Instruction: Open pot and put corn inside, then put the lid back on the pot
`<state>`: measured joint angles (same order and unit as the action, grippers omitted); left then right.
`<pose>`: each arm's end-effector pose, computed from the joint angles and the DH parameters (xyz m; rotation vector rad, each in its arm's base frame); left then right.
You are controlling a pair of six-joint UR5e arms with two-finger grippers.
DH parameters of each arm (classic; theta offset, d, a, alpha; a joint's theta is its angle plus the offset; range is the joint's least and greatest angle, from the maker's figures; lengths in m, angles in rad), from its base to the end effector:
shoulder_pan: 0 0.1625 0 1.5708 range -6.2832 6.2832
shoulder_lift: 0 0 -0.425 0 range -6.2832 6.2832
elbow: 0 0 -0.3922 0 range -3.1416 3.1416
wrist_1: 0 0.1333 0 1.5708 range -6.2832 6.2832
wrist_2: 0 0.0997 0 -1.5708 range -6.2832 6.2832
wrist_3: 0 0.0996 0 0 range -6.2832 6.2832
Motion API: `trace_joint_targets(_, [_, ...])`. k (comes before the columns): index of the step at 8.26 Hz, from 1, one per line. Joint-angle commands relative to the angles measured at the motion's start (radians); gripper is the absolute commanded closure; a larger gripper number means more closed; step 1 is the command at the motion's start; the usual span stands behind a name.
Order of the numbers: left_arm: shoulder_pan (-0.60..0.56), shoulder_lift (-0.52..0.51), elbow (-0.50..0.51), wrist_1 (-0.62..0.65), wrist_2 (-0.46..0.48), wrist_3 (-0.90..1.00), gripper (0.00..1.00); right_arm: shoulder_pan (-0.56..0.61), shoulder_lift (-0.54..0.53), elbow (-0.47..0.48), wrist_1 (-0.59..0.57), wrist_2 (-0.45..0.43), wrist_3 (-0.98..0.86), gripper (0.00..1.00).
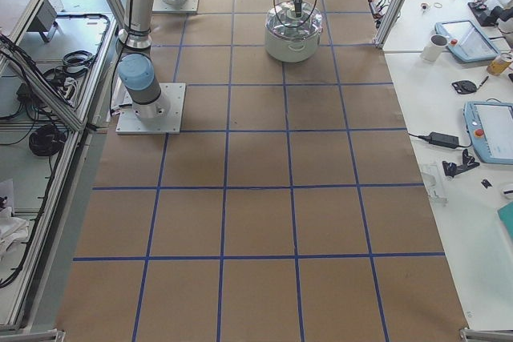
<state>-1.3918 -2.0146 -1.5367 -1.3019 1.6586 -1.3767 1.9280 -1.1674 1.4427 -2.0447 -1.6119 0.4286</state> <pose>-0.0109 -0.6392 0.2779 -2.0904 2.1354 0.1001 0.3524 -0.5747 0.3689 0.1165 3.0859 -0.3085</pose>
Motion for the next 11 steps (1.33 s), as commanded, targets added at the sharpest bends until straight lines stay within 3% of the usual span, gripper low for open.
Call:
trace_joint_targets(1, [-0.010, 0.097, 0.091, -0.222, 0.007, 0.001, 1.00, -0.024, -0.108, -0.008, 0.088, 0.000, -0.046, 0.57])
trace_joint_targets(4, [-0.161, 0.105, 0.232, -0.283, -0.075, -0.117, 1.00, -0.186, -0.279, -0.005, 0.311, 0.047, -0.207, 0.55])
trace_joint_targets(7, [-0.349, 0.091, 0.280, -0.313, -0.184, -0.296, 1.00, -0.288, -0.397, -0.002, 0.435, 0.049, -0.335, 0.66])
trace_joint_targets(8, [-0.383, 0.079, 0.280, -0.288, -0.248, -0.338, 1.00, -0.288, -0.415, 0.010, 0.449, 0.049, -0.335, 0.67])
trace_joint_targets(9, [-0.418, 0.039, 0.279, -0.184, -0.275, -0.426, 1.00, -0.288, -0.423, 0.012, 0.465, 0.050, -0.334, 0.67])
trace_joint_targets(11, [-0.478, -0.056, 0.280, -0.043, -0.269, -0.534, 1.00, -0.288, -0.428, 0.012, 0.520, 0.049, -0.335, 0.67])
